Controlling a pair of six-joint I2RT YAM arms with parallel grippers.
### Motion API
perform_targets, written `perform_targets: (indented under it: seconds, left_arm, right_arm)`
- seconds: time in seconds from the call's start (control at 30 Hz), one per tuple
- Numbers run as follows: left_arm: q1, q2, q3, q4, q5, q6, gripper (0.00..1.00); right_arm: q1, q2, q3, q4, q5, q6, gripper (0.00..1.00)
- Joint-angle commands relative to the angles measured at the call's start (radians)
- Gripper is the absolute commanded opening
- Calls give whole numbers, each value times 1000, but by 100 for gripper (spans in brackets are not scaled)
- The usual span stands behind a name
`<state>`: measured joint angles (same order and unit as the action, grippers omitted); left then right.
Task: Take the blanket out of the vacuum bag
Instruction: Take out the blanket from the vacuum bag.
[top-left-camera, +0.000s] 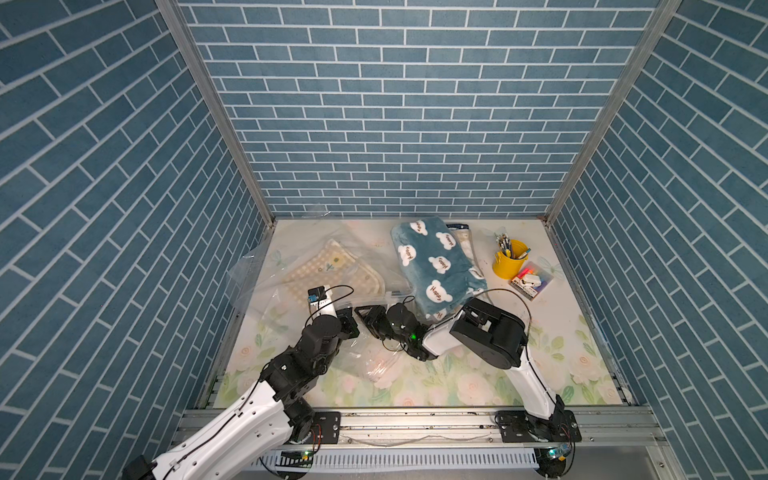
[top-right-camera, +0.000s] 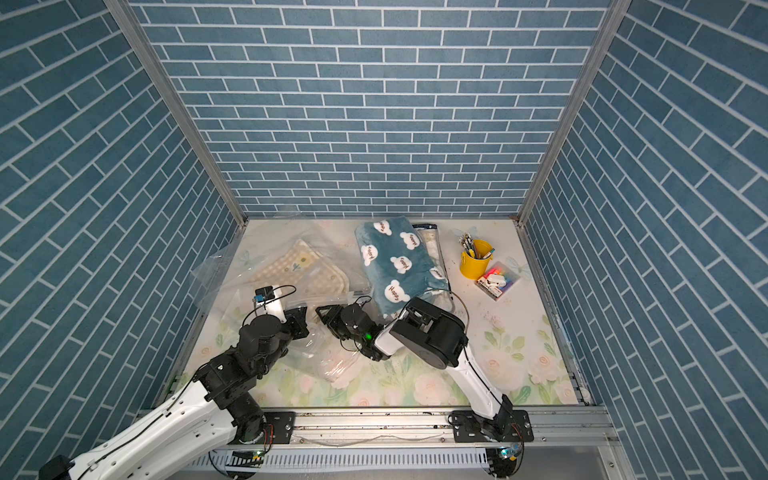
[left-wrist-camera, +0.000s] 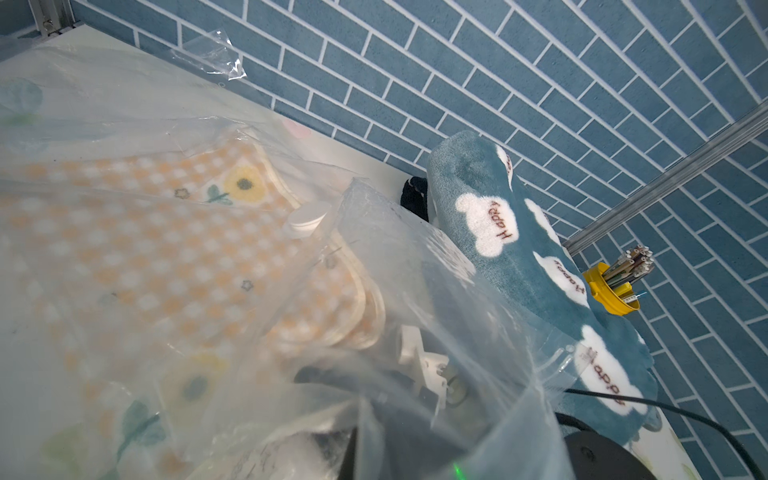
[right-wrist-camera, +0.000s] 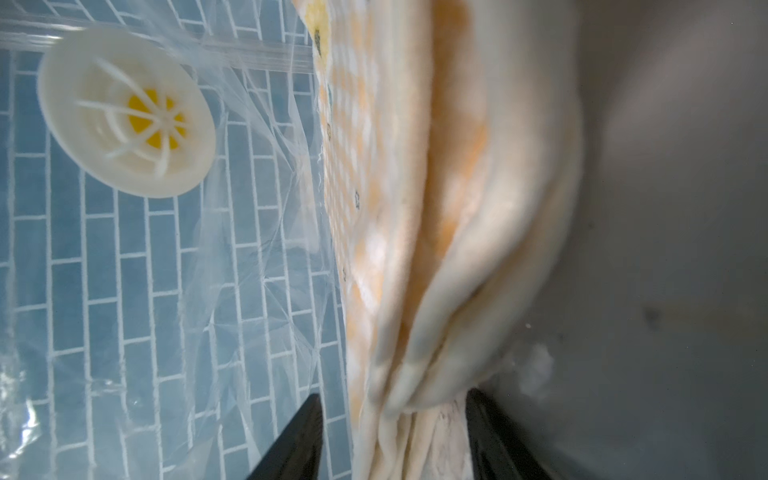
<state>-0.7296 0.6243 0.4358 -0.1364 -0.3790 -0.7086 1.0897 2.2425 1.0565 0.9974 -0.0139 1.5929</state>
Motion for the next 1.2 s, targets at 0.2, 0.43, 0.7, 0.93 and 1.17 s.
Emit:
perform_targets:
  seconds: [0.2,0.43,0.7,0.93,1.17]
  left_arm:
    - [-1,1,-20,45,12,14,0]
    - [0,8,-22,54,15,18,0]
    - [1,-4,-17,33,5,26,0]
    - [0,-18,-16,15,-13,21,0]
    - [0,-39,-31,38,-77,-7,0]
  right_arm:
    - [2,79,112,-98,44,38,57]
    - [2,124,170,-109,77,50,53]
    - [4,140,183,-65,97,6,13]
    - [5,43,135,26,89,-150,0]
    - [41,-134,-13,65,98,-180,0]
